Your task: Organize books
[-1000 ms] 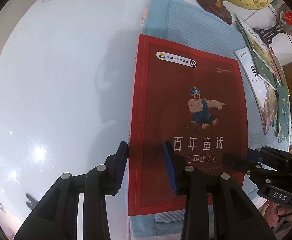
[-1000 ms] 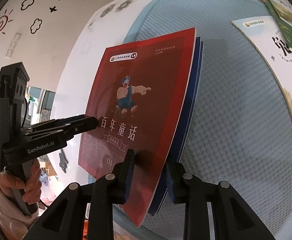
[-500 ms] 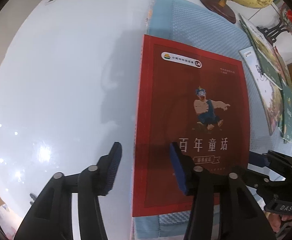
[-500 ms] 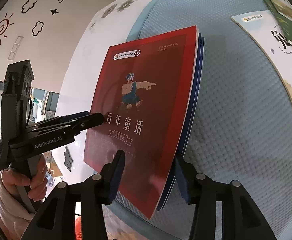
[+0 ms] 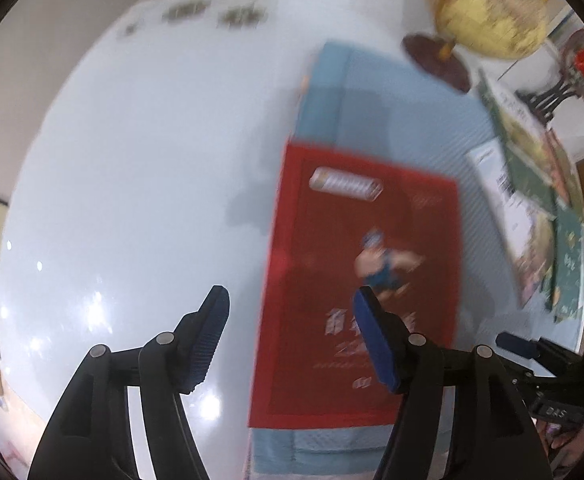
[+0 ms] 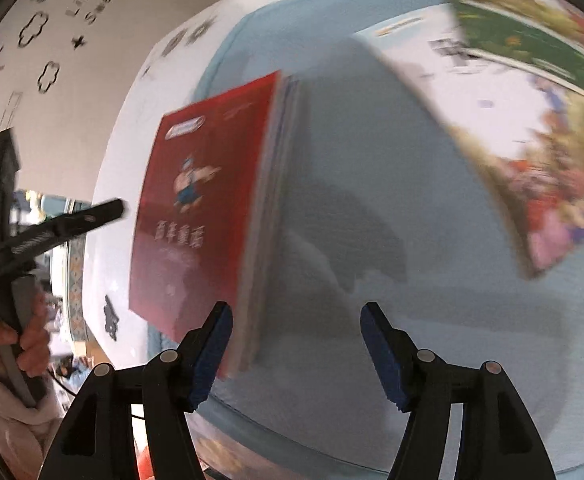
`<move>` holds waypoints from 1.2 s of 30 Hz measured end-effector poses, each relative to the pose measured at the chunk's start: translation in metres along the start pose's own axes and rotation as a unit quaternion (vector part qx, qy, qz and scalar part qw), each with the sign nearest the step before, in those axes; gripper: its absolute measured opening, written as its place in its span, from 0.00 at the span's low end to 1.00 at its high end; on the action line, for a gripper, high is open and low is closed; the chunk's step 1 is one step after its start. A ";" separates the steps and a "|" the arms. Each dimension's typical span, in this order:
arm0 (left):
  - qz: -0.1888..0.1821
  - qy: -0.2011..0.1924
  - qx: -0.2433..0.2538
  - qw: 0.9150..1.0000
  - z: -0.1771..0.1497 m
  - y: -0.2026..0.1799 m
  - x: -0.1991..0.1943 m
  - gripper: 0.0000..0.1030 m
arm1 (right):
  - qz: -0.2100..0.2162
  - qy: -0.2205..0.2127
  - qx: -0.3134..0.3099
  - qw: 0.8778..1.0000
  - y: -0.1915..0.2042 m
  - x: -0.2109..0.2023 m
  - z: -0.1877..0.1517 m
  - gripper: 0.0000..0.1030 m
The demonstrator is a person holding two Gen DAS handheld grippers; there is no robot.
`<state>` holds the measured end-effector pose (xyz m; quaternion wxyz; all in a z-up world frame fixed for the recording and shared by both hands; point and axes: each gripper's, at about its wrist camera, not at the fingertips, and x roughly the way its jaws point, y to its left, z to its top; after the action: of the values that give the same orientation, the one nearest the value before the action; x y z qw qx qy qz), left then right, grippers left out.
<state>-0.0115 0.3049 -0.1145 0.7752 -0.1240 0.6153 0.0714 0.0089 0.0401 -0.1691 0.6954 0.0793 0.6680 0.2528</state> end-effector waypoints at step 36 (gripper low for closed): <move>-0.139 0.050 0.240 0.960 -0.052 -0.437 0.103 0.58 | -0.089 -0.154 0.170 0.969 -0.327 -0.175 -0.020 0.66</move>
<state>0.0784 -0.1329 -0.1804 0.7530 -0.0215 0.6288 -0.1928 0.0736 -0.3256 -0.1622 0.7862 0.1745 0.5901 0.0570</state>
